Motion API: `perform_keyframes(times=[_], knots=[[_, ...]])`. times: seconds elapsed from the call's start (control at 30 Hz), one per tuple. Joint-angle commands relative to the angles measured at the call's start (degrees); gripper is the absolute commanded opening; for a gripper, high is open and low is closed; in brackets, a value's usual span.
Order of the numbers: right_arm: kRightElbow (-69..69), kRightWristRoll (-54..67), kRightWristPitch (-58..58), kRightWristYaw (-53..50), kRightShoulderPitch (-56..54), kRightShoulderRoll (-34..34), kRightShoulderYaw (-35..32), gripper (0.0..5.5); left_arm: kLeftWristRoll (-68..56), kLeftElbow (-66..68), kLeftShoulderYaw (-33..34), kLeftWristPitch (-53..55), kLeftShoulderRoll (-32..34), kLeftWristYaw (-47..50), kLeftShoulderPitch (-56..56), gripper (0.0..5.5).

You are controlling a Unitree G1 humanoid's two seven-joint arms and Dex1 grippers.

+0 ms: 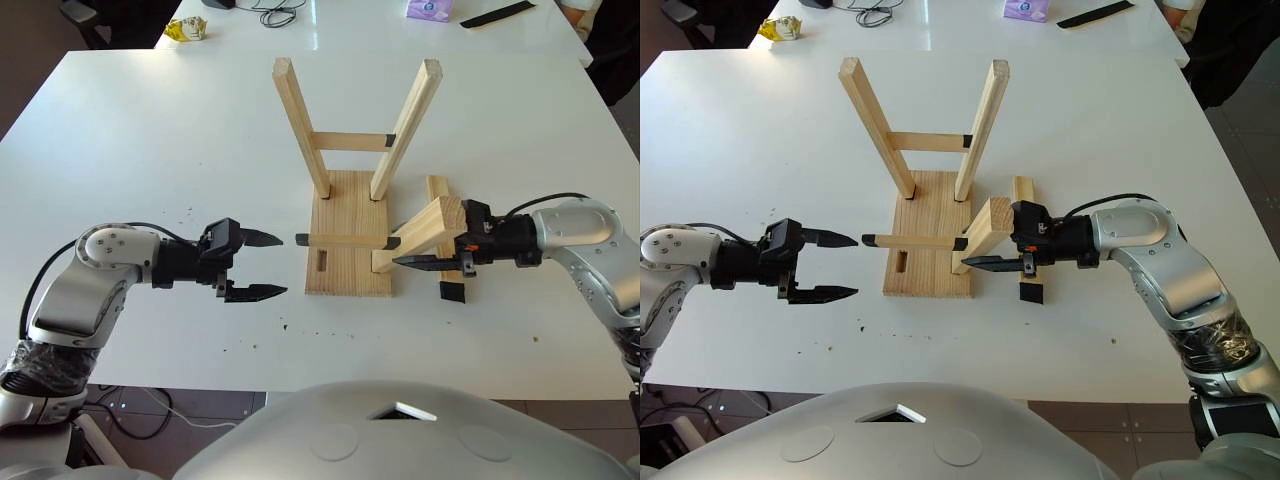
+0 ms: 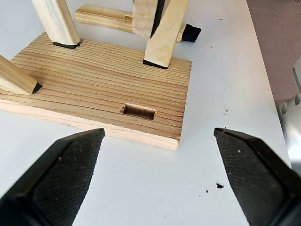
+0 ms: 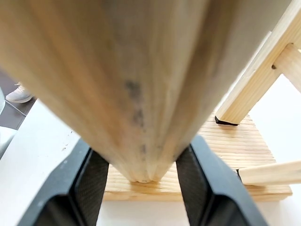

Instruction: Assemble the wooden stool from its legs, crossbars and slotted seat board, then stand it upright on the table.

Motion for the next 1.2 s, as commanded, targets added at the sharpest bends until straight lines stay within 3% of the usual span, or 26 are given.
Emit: perform_keyframes(times=[0.03,0.23,0.43,0.6,0.73,0.87,0.97,1.1,1.2], knots=[[8.0,-4.6,6.2,1.0,0.5,0.8,5.6,2.01,-0.5,-1.3,-0.5,1.1,-0.9,1.2,-0.9,4.32],[11.2,-7.0,4.6,-1.6,-1.7,3.5,6.8,2.01,-0.3,-1.5,-1.9,2.0,-2.5,2.1,-2.9,4.32],[7.4,-10.9,6.1,-3.1,0.0,1.1,6.5,3.08,0.5,-1.2,-2.2,1.5,-2.9,3.1,-2.5,4.32],[6.0,-11.7,6.5,-4.2,1.1,-1.3,1.3,3.2,0.5,-1.9,-1.1,1.0,-2.8,4.6,-0.2,4.32],[3.8,-13.8,7.5,-11.2,6.3,-3.0,-6.8,3.2,-0.8,-2.9,1.8,1.1,-2.4,6.0,2.0,4.32],[-5.6,-16.6,15.3,-22.0,15.5,-1.2,-12.7,3.2,-0.9,-3.6,5.6,1.7,-2.5,9.2,3.3,4.32],[-15.3,-14.1,27.3,-28.6,19.5,2.4,-15.7,3.6,-1.7,-4.5,7.0,2.6,-2.8,10.6,3.9,4.32],[-25.7,-8.7,48.3,-37.6,18.9,13.6,-20.7,4.19,-1.9,-6.2,8.2,3.1,-3.8,13.3,6.3,4.32],[-28.8,-8.6,59.2,-42.8,16.1,21.1,-23.6,4.19,-2.4,-8.6,8.8,4.2,-4.6,15.6,8.2,4.32]])
